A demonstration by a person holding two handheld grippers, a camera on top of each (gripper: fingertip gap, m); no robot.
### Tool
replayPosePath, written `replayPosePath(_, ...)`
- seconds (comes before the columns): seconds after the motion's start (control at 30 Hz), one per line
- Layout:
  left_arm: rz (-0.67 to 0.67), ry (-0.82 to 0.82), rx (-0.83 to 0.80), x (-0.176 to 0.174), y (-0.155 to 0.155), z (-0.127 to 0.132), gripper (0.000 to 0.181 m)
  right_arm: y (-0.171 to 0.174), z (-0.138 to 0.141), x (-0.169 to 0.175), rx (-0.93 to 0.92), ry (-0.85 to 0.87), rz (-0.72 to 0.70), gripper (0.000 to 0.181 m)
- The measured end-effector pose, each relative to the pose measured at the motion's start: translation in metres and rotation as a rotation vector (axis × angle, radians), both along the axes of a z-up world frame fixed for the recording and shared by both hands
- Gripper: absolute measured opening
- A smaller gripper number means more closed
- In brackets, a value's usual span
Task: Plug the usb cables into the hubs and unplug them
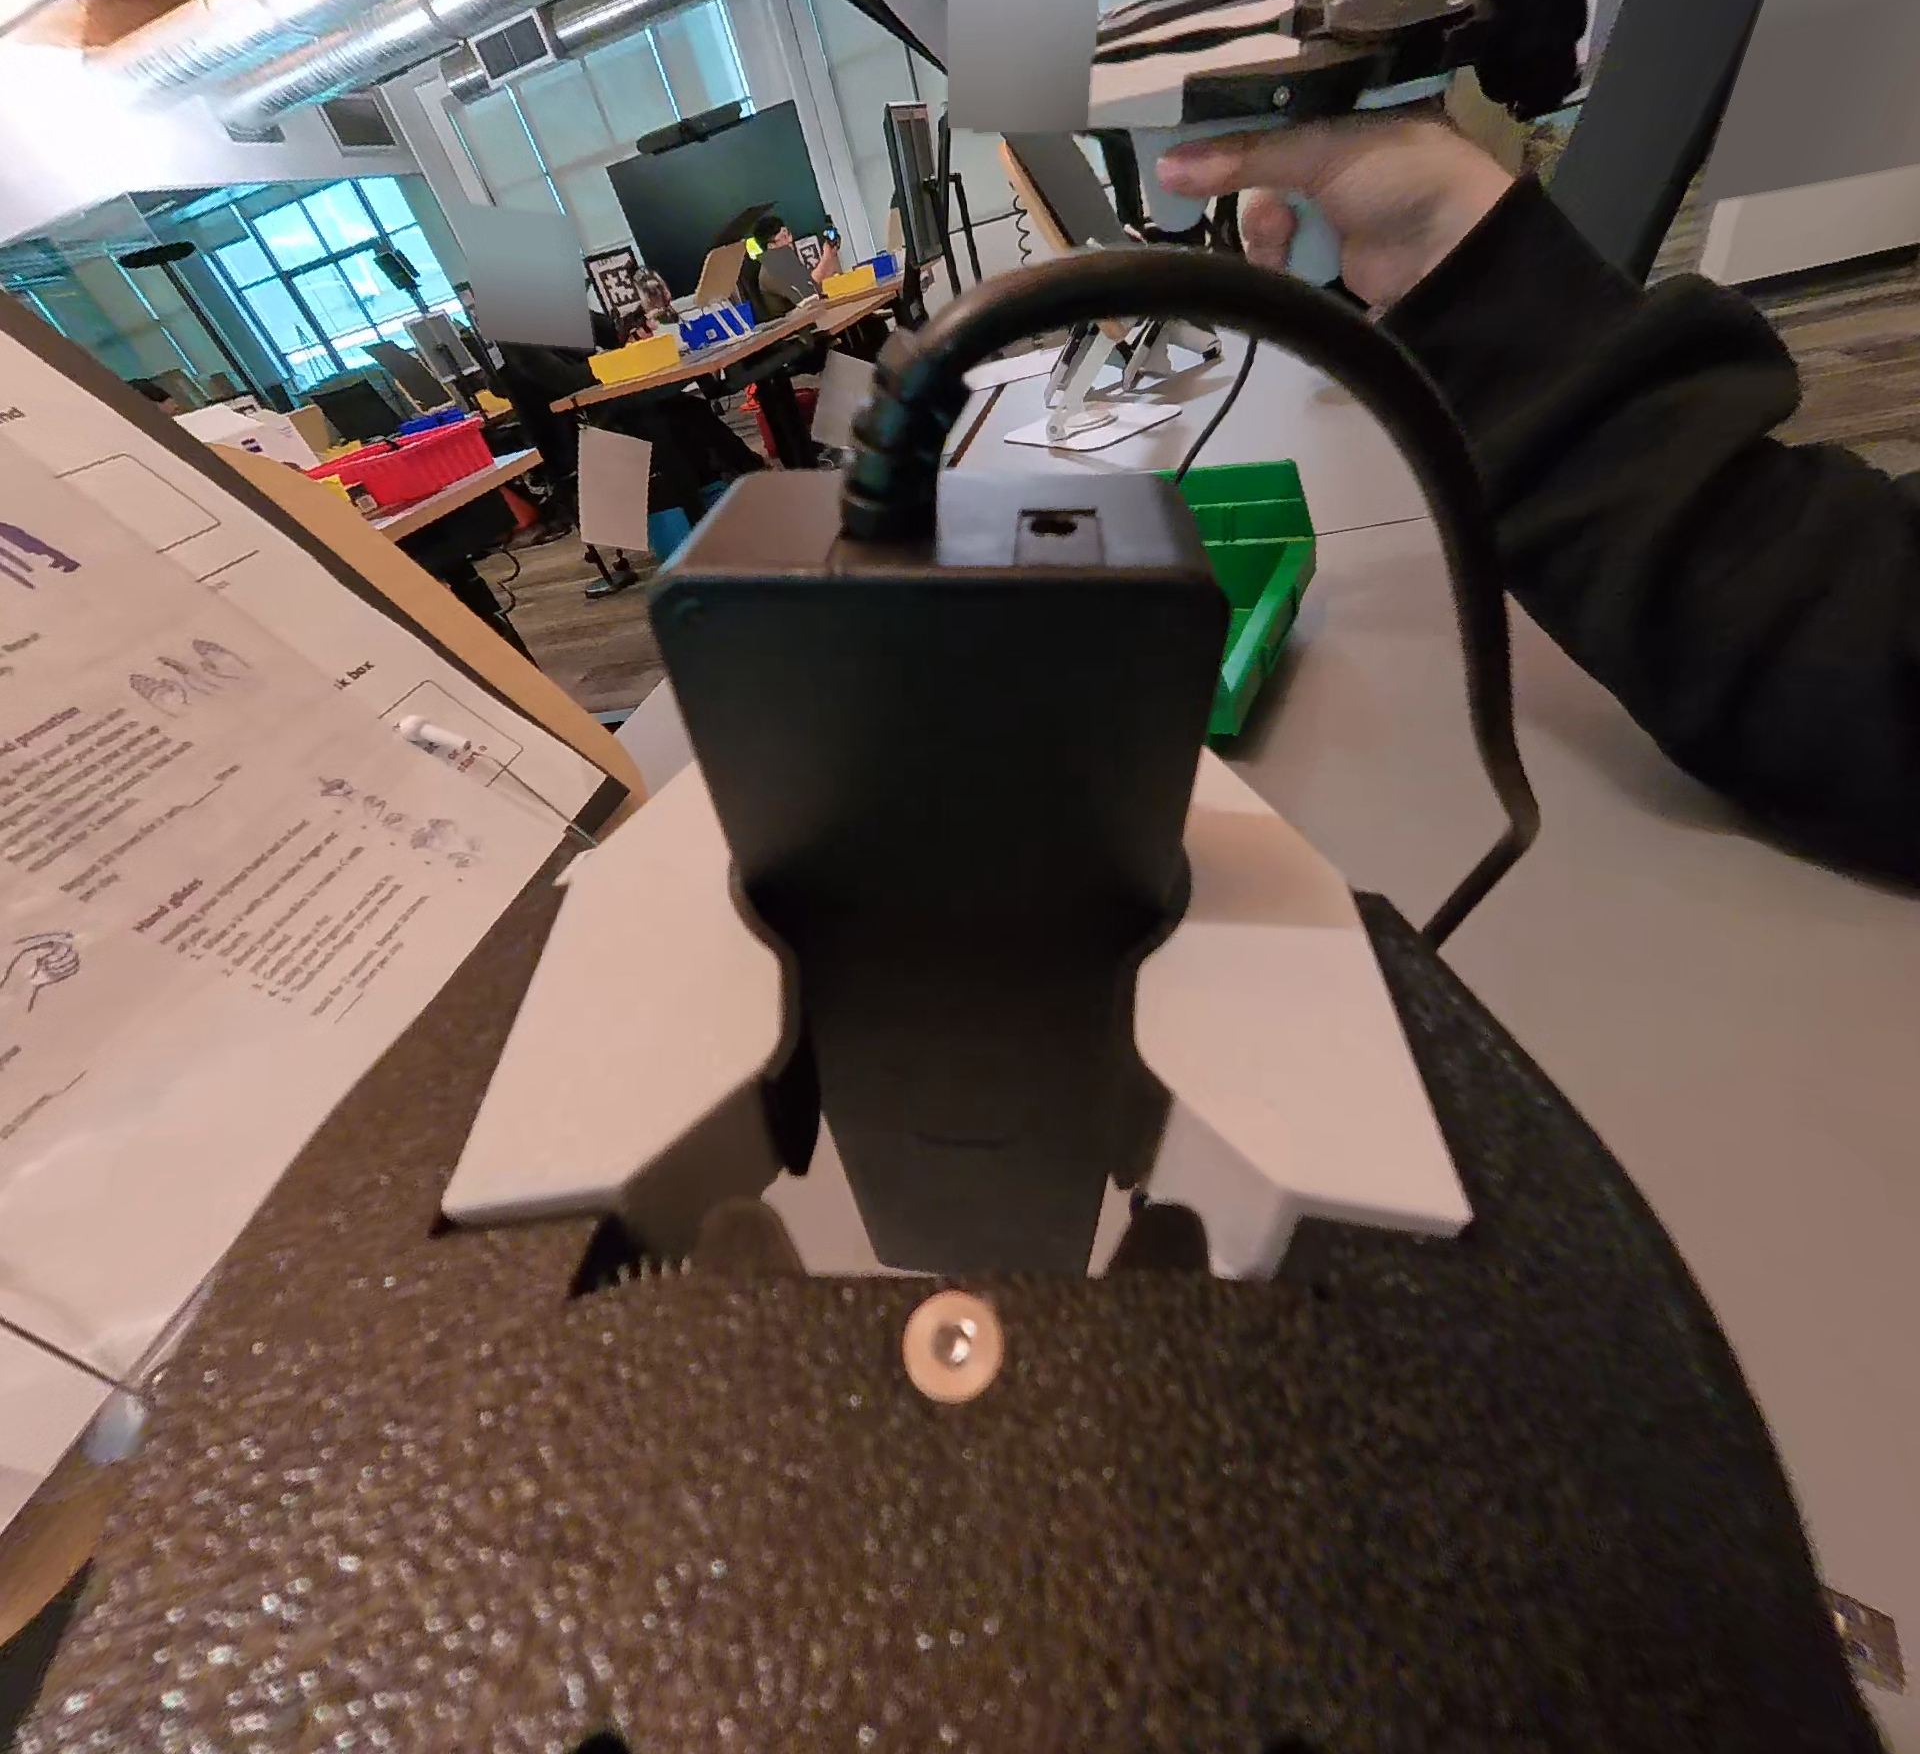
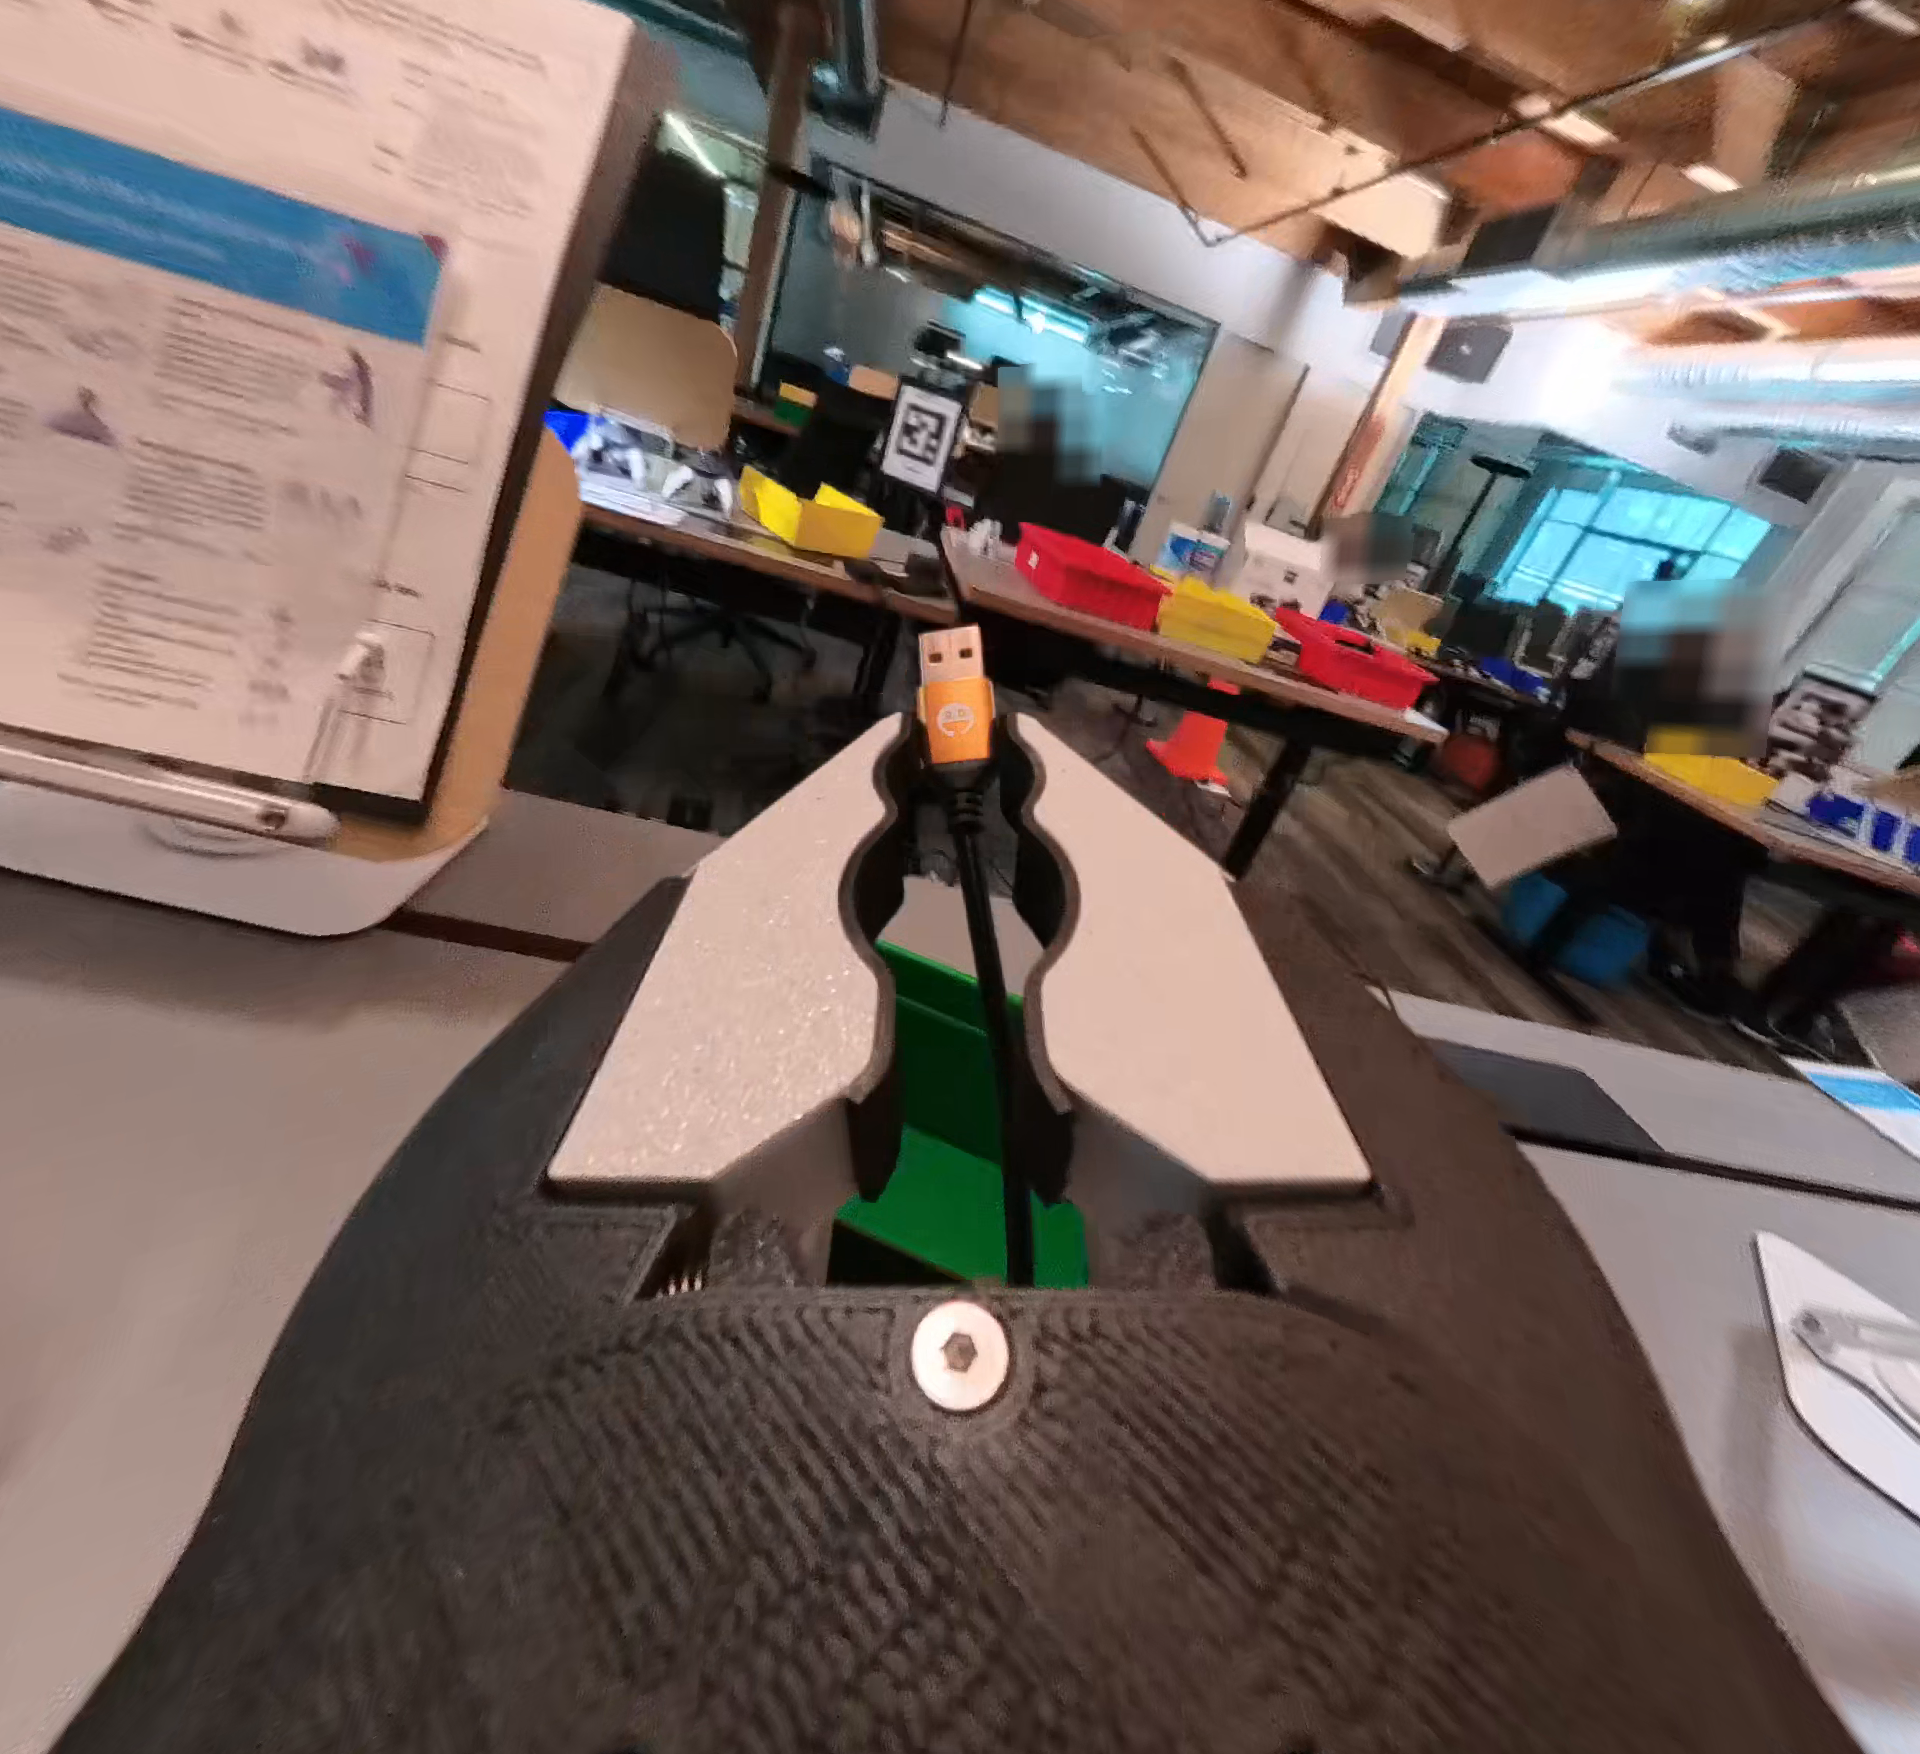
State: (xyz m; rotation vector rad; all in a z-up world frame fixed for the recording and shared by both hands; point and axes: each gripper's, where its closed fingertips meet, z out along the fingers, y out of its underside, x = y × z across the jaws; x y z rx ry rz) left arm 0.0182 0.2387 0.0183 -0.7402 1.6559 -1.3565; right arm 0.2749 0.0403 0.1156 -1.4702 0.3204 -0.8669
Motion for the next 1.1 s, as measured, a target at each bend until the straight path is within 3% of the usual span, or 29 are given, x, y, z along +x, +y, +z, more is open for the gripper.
replayPosePath(0.1, -0.007, 0.009, 0.003, 0.001, -0.001, -0.002, 0.063, 0.006, -0.025, 0.012, -0.044, 0.117, 0.033, 0.014)
replayPosePath(0.2, -0.011, 0.014, 0.001, 0.001, -0.002, -0.003, 0.063, 0.024, -0.098, 0.014, -0.274, 0.426, 0.149, 0.014)
replayPosePath(0.33, -0.017, 0.015, -0.002, 0.001, -0.003, -0.003, 0.063, 0.028, -0.174, 0.008, -0.582, 0.628, 0.192, 0.015)
replayPosePath(0.5, -0.014, 0.022, -0.003, 0.003, -0.003, -0.005, 0.063, 0.025, -0.240, 0.016, -0.859, 0.692, 0.138, 0.014)
replayPosePath(0.53, -0.014, 0.023, -0.003, 0.003, -0.003, -0.005, 0.063, 0.023, -0.245, 0.022, -0.878, 0.684, 0.102, 0.023)
replayPosePath(0.6, -0.015, 0.028, -0.001, 0.003, -0.003, -0.006, 0.063, 0.025, -0.237, 0.025, -0.860, 0.650, 0.078, 0.050)
replayPosePath(0.73, -0.020, 0.027, -0.005, 0.003, -0.004, -0.006, 0.062, 0.057, -0.168, 0.013, -0.584, 0.462, 0.174, 0.065)
replayPosePath(0.8, -0.027, 0.026, -0.006, 0.003, -0.005, -0.006, 0.062, 0.083, -0.130, -0.025, -0.466, 0.358, 0.377, 0.070)
replayPosePath(0.9, -0.039, 0.020, -0.006, 0.004, -0.009, -0.005, 0.062, 0.121, -0.084, -0.120, -0.338, 0.223, 0.805, 0.070)
replayPosePath(0.97, -0.057, 0.010, -0.001, 0.003, -0.013, -0.004, 0.062, 0.141, -0.072, -0.172, -0.305, 0.179, 1.015, 0.070)
replayPosePath(1.1, -0.094, -0.005, 0.013, 0.000, -0.021, -0.002, 0.063, 0.175, -0.078, -0.225, -0.312, 0.126, 1.181, 0.070)
